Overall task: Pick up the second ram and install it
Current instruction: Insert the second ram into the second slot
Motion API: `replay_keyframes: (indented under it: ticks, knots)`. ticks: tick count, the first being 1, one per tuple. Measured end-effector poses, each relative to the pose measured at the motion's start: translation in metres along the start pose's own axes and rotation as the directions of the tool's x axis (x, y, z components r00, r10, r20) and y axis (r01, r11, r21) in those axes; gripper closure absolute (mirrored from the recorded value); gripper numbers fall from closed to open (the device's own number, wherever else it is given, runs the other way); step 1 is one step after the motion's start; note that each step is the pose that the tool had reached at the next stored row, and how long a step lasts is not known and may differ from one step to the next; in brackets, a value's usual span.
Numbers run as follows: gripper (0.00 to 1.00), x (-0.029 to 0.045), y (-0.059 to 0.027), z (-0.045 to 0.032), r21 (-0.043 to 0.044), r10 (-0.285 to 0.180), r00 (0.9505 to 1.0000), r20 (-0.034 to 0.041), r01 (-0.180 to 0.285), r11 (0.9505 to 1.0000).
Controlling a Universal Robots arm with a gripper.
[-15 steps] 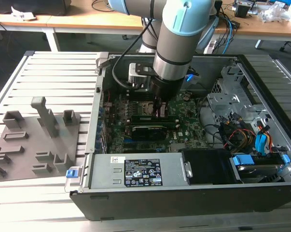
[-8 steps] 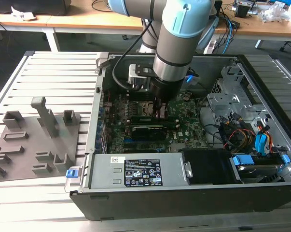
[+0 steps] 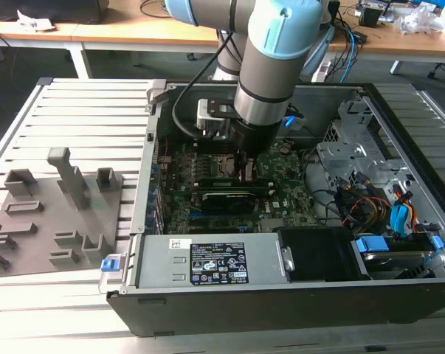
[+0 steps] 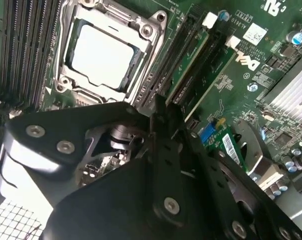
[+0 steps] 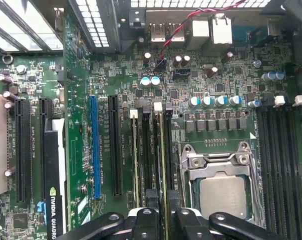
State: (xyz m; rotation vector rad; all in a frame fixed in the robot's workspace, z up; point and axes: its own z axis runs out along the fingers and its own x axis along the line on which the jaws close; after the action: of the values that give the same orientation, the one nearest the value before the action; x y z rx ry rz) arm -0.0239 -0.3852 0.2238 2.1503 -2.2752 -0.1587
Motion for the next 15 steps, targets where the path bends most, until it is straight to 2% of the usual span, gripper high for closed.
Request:
replay_keyframes:
  ticks: [2, 3, 4, 5, 9, 12, 13, 15]
  knots:
    - [0.79, -0.0006, 0.0005, -0.0064, 0.0001, 0.000, 1.0000, -0.0001, 0.000, 1.0000]
    - [0.79, -0.0020, 0.0013, -0.0162, 0.0003, 0.000, 1.0000, -0.0027, 0.000, 1.0000]
    - [0.79, -0.0027, 0.0017, -0.0196, 0.0004, 0.001, 1.0000, -0.0052, -0.001, 1.0000]
    - [0.79, -0.0037, 0.0023, -0.0273, 0.0007, 0.001, 0.9999, -0.0100, -0.001, 1.0000]
    - [0.79, -0.0079, 0.0037, -0.0442, 0.0016, 0.002, 0.9997, -0.0244, -0.002, 1.0000]
    - [0.80, -0.0108, 0.0044, -0.0504, 0.0019, 0.002, 0.9995, -0.0309, -0.002, 1.0000]
    - [0.89, -0.0117, 0.0047, -0.0536, 0.0020, 0.002, 0.9995, -0.0313, -0.002, 1.0000]
    - [0.89, -0.0120, 0.0049, -0.0566, 0.0021, 0.002, 0.9995, -0.0312, -0.002, 1.0000]
